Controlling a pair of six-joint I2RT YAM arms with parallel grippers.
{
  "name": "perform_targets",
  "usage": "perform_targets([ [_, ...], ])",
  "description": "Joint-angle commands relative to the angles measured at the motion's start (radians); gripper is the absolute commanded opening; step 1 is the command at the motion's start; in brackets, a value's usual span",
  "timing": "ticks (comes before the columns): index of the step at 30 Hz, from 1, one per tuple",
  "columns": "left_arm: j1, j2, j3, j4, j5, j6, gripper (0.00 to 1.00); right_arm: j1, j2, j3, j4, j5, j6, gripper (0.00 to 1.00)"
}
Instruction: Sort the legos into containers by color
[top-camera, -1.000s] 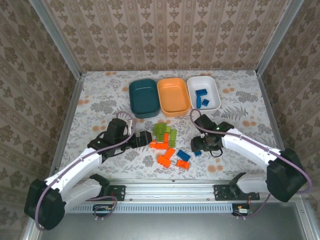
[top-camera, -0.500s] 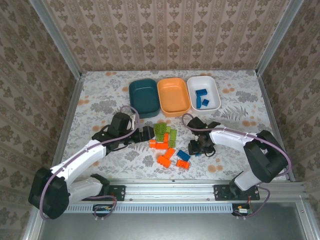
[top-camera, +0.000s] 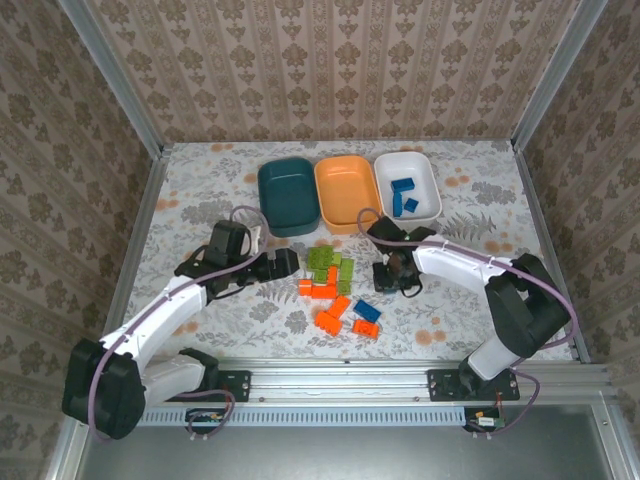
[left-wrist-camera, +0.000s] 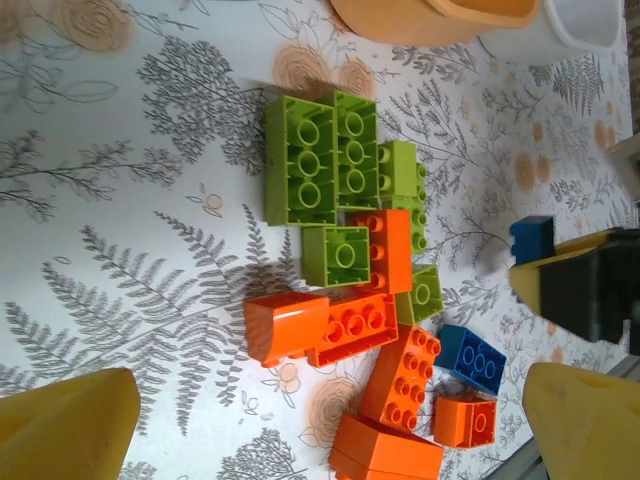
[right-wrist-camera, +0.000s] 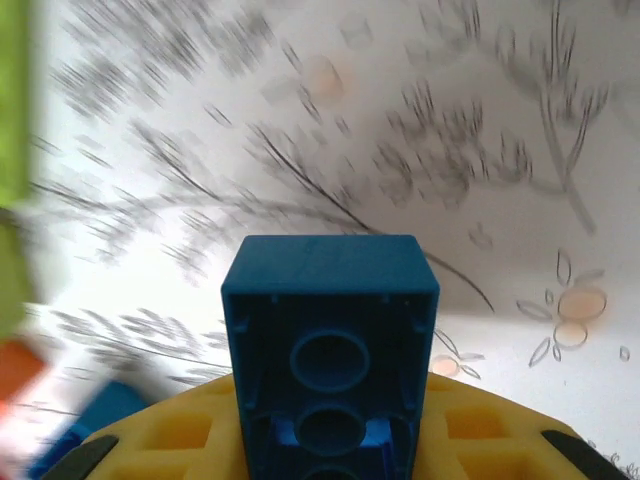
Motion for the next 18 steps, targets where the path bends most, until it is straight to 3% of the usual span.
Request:
perform_targets([
  [1,0.029,-0.026,0.018,-0.033,0.054,0.047,1.0,-0.026,-0.044,0.121,-0.064,0.03,0.005,0.28],
  [9,0.071,-0.064,0.025,-0.091,0.068,0.095,1.0,-0.172,0.1,0.521,-0.063,0.073,-0.044,0.28],
  [18,0.094,-0.061,0.013,-0.104,0.059,0.104,1.0,-0.29,0.472,0.91,-0.017,0.16,-0.08,0.29],
])
